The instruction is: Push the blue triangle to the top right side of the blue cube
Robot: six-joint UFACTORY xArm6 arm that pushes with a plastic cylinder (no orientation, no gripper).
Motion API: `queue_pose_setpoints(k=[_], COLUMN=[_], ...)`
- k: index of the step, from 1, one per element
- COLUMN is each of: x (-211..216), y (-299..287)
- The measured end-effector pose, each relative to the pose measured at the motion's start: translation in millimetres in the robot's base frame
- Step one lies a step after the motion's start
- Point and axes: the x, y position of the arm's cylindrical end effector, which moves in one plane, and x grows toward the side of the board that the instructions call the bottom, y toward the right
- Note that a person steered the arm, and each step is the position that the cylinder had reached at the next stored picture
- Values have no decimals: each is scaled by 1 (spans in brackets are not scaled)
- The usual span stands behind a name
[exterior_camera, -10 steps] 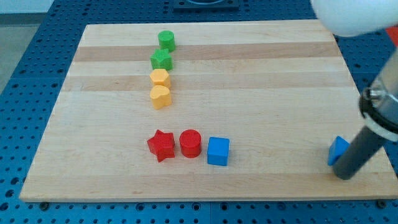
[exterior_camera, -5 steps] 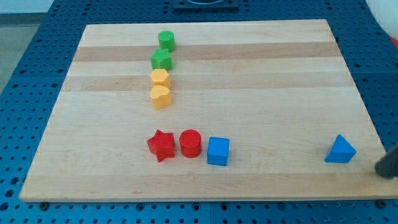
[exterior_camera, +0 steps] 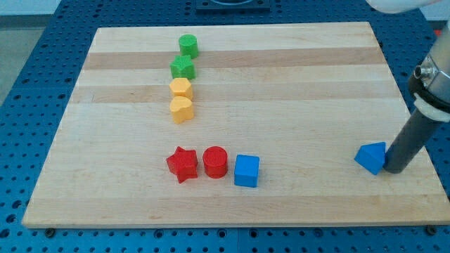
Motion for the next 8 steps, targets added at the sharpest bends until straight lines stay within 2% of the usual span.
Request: queue_pose_setpoints(k=[3, 4, 5, 6, 8], x=[0, -1, -27, -62, -26], y=[-74, -29, 0, -21, -60])
